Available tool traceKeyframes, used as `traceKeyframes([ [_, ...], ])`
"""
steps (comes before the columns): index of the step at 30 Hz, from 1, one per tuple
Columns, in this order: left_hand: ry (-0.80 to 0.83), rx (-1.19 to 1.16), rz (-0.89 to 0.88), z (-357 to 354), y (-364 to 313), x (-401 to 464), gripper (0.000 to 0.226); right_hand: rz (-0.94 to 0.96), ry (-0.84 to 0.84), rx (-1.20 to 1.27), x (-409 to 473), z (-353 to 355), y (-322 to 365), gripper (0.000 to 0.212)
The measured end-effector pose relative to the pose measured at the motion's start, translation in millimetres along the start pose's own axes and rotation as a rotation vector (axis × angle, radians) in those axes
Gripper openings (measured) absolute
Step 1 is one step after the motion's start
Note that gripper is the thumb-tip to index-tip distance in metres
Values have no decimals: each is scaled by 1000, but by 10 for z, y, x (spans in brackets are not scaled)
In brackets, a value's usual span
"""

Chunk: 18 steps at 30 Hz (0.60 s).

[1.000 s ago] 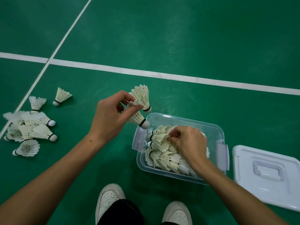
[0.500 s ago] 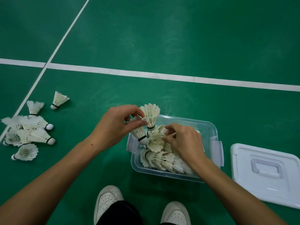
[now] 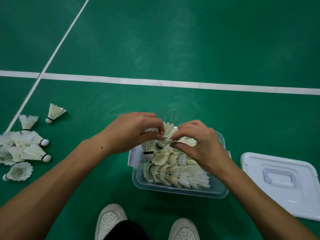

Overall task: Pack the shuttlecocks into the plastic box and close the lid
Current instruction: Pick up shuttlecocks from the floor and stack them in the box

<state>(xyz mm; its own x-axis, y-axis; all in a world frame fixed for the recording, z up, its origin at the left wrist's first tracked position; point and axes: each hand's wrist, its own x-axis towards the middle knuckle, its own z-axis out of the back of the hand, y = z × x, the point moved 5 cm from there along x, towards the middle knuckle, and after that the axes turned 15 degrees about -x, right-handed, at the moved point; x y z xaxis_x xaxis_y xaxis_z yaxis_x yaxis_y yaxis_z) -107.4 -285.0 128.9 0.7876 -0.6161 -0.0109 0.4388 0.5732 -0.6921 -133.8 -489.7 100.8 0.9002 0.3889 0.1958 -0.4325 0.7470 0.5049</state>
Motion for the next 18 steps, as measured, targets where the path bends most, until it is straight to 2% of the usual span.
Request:
traceKeyframes([
  [3,-66,-32,-5,24,-30,-21,40,-2,-85,-24,-73,5,-25,13],
  [7,-291,-131,52,167,148,-175,44,-88,-214,-88,-304,25,-49,16],
  [12,-422,-144,92,205,303,-351,38,-7,-111,-221,-519,-301,181,12],
  [18,-530,-12,85,184,275,-430,29,-37,-22,-271,-434,-547,155,3],
])
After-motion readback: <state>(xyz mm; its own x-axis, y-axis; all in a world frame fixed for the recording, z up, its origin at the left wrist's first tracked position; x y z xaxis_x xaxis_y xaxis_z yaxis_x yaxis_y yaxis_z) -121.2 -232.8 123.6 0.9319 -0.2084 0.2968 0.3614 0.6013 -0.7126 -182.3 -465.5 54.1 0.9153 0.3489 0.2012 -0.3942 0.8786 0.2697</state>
